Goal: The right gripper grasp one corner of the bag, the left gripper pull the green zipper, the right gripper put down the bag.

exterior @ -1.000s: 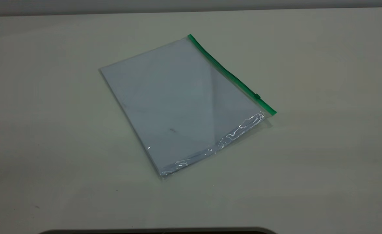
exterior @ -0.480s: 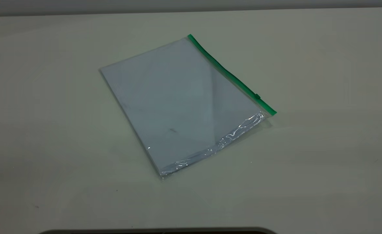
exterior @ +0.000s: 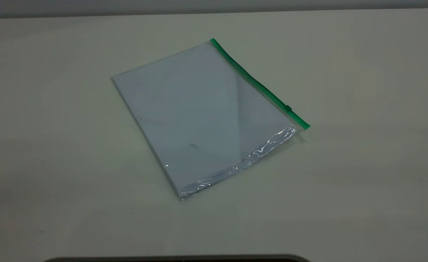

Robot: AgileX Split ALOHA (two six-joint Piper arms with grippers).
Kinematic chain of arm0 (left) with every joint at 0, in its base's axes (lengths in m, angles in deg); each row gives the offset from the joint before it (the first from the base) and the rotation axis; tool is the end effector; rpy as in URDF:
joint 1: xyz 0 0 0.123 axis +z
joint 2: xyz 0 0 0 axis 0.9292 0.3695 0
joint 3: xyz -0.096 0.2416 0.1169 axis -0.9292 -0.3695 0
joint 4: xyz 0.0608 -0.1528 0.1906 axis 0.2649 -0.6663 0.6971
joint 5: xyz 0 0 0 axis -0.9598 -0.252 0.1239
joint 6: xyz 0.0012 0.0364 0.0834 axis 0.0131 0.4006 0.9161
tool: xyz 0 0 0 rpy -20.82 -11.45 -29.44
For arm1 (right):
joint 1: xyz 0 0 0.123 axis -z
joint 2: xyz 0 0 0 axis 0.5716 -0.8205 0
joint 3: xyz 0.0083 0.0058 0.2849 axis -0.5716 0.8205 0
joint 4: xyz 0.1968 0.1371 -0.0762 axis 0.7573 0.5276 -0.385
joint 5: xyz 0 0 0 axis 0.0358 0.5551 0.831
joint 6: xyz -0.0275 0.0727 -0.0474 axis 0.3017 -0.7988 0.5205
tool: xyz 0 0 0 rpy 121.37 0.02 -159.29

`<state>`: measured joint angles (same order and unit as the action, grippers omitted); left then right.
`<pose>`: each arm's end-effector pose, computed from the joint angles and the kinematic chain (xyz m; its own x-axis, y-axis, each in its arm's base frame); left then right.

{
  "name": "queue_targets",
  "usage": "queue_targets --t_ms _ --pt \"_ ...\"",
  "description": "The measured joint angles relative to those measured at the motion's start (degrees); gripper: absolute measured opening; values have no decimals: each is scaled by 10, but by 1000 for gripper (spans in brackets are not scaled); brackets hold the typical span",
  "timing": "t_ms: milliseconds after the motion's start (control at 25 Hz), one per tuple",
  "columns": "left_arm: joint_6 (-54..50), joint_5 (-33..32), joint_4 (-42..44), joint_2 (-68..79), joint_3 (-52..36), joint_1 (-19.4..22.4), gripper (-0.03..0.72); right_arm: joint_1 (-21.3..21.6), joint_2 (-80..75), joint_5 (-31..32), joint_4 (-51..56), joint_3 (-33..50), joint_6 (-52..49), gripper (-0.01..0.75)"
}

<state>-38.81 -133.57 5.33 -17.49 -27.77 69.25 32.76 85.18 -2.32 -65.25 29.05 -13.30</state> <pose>-0.0099 -0.0067 0.2669 -0.5227 0.0192 -0.8523 0.0607 0.9980 -0.0147 -0.0081 -0.0018 0.2668 -0.5150 -0.0267 -0.8568 -0.0267 0.9995 -0.0151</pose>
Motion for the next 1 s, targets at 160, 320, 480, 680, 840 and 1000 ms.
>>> queue_targets --t_ms 160,320,480,680,840,1000 --pt "0 0 0 0 0 0 479 0 0 0 0 0 0 239" --pt "0 0 0 0 0 0 479 0 0 0 0 0 0 239" --pt "0 0 0 0 0 0 479 0 0 0 3 0 -4 239" --pt "0 6 0 0 0 0 479 0 0 -2 43 0 -4 239" --pt "-7 21 -6 27 13 0 479 0 -12 -19 93 -2 19 239" --pt "25 51 -41 126 26 0 479 0 -92 -85 156 -2 88 268"
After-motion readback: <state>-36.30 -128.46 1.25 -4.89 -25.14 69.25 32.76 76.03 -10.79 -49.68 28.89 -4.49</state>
